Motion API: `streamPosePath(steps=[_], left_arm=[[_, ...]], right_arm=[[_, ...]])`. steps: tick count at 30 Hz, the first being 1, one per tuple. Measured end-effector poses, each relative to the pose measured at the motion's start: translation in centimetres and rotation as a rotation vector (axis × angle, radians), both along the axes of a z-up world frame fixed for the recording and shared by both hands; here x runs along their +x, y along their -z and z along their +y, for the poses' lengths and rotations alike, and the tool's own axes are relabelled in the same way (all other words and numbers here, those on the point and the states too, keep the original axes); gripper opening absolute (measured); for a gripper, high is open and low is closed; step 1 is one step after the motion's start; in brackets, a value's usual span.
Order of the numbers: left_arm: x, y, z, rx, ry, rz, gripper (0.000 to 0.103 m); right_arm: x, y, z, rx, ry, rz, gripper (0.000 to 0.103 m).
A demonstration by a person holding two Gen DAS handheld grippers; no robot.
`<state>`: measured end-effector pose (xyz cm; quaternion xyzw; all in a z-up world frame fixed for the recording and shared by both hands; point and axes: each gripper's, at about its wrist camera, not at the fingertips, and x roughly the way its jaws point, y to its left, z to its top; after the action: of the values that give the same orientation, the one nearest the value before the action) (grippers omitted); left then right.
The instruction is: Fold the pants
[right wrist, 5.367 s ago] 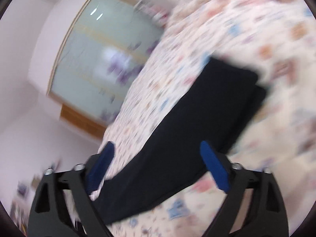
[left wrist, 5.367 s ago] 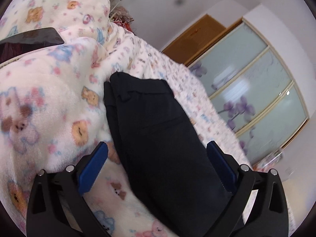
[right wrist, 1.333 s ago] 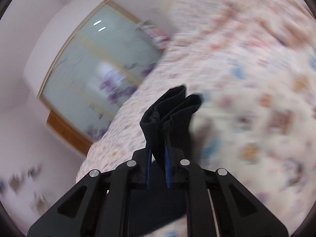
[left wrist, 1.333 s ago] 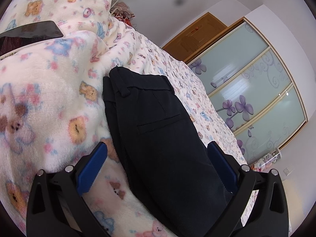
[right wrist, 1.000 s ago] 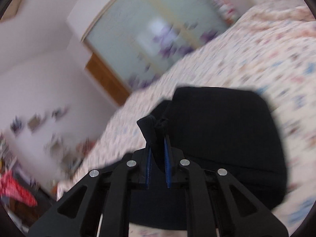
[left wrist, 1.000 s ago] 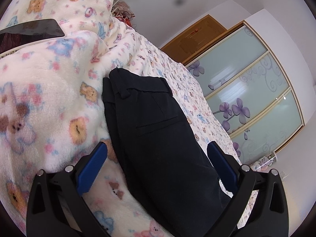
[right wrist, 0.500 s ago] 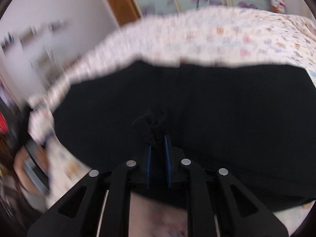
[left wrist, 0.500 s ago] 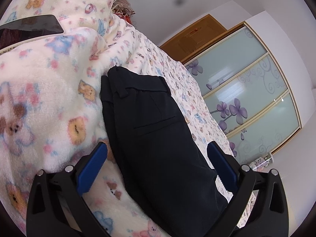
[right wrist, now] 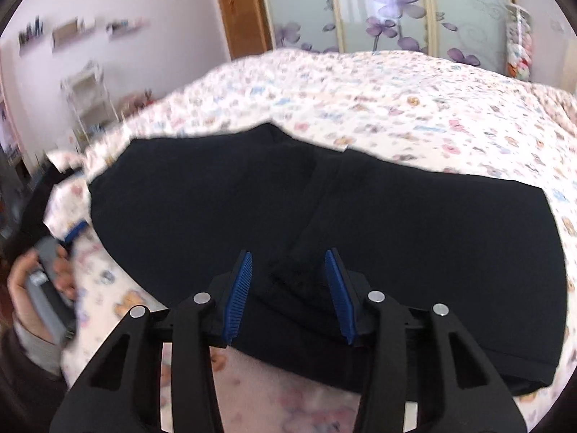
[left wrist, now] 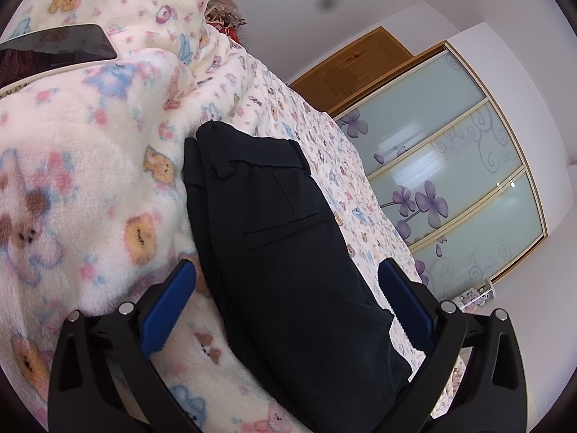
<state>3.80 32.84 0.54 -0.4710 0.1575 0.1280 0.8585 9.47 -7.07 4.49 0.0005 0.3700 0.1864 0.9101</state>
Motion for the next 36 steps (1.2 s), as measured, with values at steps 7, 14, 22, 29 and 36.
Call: streamPosePath(steps=[7, 14, 22, 29, 36], left_arm=[[0.0, 0.0, 0.0, -0.006, 0.002, -0.003, 0.101], [-0.1, 0.1, 0.2, -0.016, 0.001, -0.012, 0.101], [-0.3, 0.0, 0.2, -0.019, 0.005, -0.016, 0.101], [-1.2, -0.2, 1.2, -0.093, 0.019, -0.092, 0.101], [-1.1, -0.1, 2.7, -0.194, 0.145, -0.134, 0.101]], right_arm=[[1.2, 1.4, -2.5, 0.132, 0.13, 0.046, 0.012], [0.0, -3.5, -1.8, 0.356, 0.052, -0.063, 0.012], [1.4, 3.0, 3.3, 0.077, 0.002, 0.093, 0.013], [0.8, 2.1, 4.8, 0.053, -0.072, 0.093, 0.08], [0.8, 2.7, 5.2, 0.063, -0.094, 0.121, 0.089]])
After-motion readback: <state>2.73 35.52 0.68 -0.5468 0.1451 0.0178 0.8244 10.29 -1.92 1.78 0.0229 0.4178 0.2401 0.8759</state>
